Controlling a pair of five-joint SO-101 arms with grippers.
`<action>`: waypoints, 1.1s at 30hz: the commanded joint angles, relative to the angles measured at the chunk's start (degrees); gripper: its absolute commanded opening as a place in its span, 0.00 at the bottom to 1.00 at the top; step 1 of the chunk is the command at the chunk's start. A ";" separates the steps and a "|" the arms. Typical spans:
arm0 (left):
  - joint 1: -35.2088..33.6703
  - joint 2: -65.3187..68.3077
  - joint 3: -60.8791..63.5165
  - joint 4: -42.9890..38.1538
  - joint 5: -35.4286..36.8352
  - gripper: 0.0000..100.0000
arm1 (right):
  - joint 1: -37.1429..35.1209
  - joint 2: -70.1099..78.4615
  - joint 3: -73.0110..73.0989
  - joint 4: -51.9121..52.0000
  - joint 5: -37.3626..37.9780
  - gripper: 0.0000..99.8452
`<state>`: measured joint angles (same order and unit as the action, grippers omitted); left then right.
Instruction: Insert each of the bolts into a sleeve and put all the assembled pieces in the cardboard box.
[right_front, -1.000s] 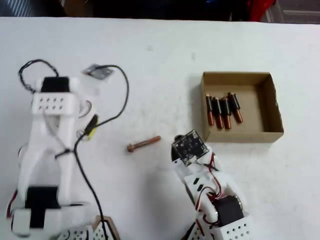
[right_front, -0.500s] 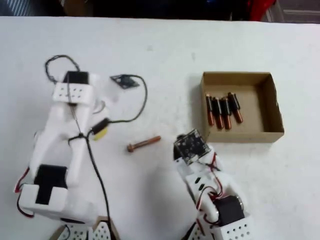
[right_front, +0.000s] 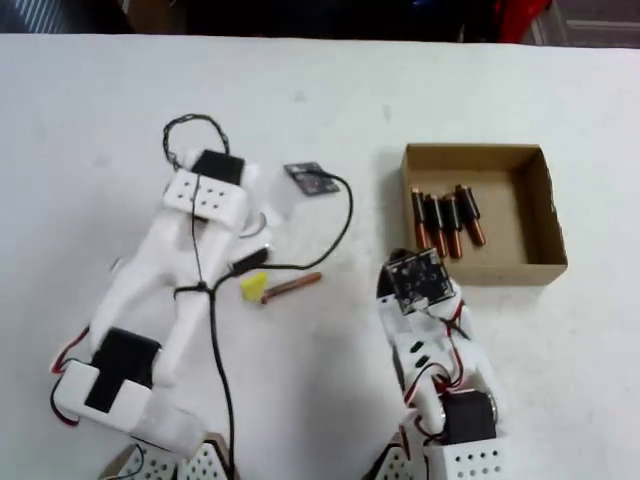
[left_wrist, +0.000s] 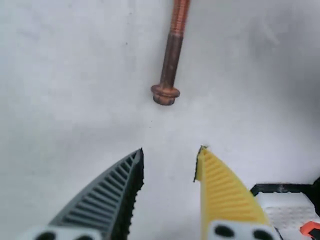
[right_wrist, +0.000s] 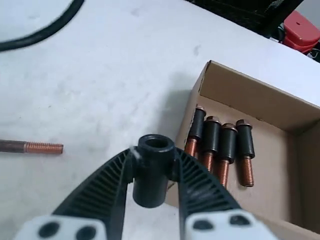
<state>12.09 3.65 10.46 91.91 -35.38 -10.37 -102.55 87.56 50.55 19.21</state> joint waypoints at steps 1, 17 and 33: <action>3.56 -0.31 2.11 -3.43 0.53 0.20 | 2.15 -0.75 -0.70 -1.80 -0.26 0.02; 12.35 -0.22 4.92 -6.77 -4.92 0.22 | 2.59 -0.75 -0.70 -1.80 -0.18 0.02; 12.09 -0.40 12.57 -17.49 -5.01 0.27 | 2.59 -0.75 -0.70 -1.80 -0.18 0.02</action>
<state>23.96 3.65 23.03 76.35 -39.78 -8.09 -102.55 87.56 50.37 19.21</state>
